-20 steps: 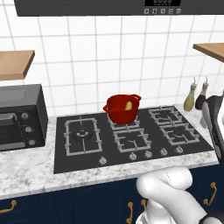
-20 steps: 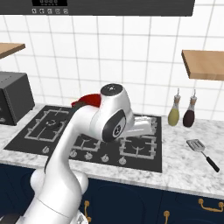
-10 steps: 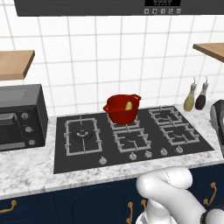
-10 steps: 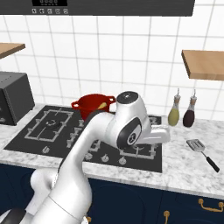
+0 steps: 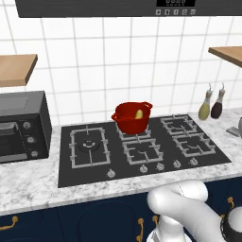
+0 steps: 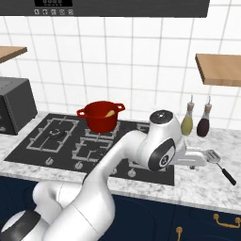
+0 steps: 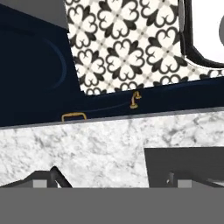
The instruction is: Put the bell pepper and cucumber in the pot. Retrieve the spatula and lightly stir the vegetables in the pot.
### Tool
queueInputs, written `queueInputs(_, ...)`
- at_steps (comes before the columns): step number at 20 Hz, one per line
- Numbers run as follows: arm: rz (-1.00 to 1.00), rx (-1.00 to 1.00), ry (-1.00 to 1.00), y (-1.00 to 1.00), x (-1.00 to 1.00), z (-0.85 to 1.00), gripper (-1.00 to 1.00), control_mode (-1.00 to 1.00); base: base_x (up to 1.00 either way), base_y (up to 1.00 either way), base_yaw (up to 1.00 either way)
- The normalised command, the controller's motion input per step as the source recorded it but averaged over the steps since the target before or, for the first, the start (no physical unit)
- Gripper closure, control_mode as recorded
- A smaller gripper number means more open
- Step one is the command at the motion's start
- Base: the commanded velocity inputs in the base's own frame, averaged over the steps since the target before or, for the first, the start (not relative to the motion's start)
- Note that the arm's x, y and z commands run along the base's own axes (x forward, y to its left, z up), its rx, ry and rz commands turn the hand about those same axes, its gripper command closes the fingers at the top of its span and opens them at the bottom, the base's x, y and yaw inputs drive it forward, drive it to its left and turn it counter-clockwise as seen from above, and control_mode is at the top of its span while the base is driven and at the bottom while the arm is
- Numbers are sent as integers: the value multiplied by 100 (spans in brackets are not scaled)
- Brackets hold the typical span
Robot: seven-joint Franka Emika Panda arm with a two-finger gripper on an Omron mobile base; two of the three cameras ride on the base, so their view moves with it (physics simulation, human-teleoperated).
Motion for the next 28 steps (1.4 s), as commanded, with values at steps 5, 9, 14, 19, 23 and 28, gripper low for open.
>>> queueInputs(5,-8,0,0,-66,0,-27,-100,-100,0,0,0)
queueInputs(9,-1,0,1,-58,5,-20,-100,-100,0,0,0)
queueInputs(14,0,-2,-3,-38,19,-16,-100,-100,0,0,0)
queueInputs(19,0,-2,-4,-36,23,-17,-100,-100,0,0,0)
queueInputs(23,0,-1,-2,-35,23,-19,-100,-100,0,0,0)
queueInputs(28,0,0,0,-30,22,-13,-100,-100,0,0,0)
